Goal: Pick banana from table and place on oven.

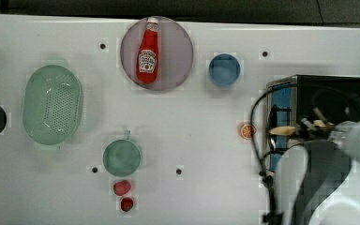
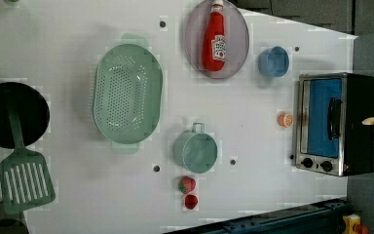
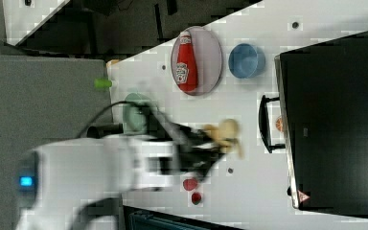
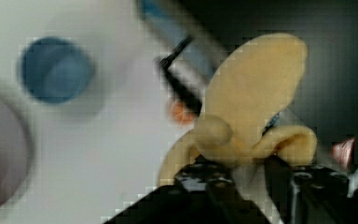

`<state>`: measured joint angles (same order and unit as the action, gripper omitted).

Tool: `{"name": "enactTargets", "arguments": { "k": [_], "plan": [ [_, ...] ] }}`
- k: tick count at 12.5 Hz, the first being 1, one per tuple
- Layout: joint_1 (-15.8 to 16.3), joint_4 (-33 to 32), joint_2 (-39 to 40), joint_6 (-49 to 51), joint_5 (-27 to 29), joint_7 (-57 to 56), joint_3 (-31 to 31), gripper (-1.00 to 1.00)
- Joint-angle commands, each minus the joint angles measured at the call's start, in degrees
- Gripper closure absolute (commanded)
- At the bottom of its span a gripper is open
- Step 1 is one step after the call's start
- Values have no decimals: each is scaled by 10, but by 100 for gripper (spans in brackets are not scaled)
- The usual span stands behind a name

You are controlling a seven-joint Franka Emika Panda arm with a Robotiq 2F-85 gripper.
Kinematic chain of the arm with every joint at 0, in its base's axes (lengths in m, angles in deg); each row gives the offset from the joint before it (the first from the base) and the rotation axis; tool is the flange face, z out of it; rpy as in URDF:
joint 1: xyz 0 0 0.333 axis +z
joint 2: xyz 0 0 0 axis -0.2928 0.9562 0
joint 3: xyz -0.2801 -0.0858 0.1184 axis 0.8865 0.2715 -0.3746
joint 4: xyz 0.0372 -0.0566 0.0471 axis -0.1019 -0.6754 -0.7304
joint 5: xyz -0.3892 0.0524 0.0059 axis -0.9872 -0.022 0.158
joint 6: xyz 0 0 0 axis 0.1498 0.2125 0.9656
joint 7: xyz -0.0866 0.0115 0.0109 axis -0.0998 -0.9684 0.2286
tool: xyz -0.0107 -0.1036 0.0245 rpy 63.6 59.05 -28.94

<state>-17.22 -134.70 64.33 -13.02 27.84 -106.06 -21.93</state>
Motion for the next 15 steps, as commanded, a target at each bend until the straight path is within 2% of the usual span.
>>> {"name": "enactTargets", "arguments": {
  "k": [1,4,7,13,14,15],
  "plan": [
    [-6,13,46,-82,6,-185,43,51],
    [-7,14,107,-142,7,-275,82,51],
    [-8,14,140,-150,10,-299,94,46],
    [-7,20,139,-154,9,-300,92,-86],
    [-5,30,137,-150,8,-300,92,-100],
    [-2,42,133,-147,8,-300,91,-100]
  ]
}}
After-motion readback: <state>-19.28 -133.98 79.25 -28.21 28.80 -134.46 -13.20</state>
